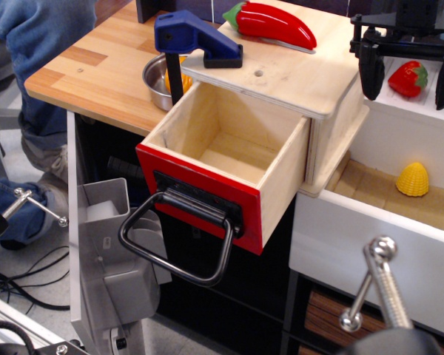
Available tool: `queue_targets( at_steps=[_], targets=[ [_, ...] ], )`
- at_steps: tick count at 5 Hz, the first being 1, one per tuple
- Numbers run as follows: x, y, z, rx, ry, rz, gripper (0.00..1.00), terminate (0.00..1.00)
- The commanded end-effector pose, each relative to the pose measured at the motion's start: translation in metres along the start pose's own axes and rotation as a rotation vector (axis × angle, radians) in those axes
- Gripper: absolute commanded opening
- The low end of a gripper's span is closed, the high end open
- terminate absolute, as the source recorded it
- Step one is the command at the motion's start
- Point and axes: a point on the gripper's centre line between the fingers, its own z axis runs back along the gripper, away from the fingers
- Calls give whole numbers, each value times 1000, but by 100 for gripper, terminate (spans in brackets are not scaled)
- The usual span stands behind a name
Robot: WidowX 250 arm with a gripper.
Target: Close drawer of box
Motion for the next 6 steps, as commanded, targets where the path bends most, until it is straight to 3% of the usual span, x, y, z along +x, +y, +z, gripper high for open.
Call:
queue_targets(
  at_steps=[1, 3, 5, 6],
  targets=[
    [0, 0, 0, 0, 0, 0, 100, 0],
    [-82, -5, 25, -84, 81, -118, 100, 0],
    [-150, 30, 31, -56, 164, -183, 100, 0],
    [-175, 61, 26, -6, 176, -209, 100, 0]
  ],
)
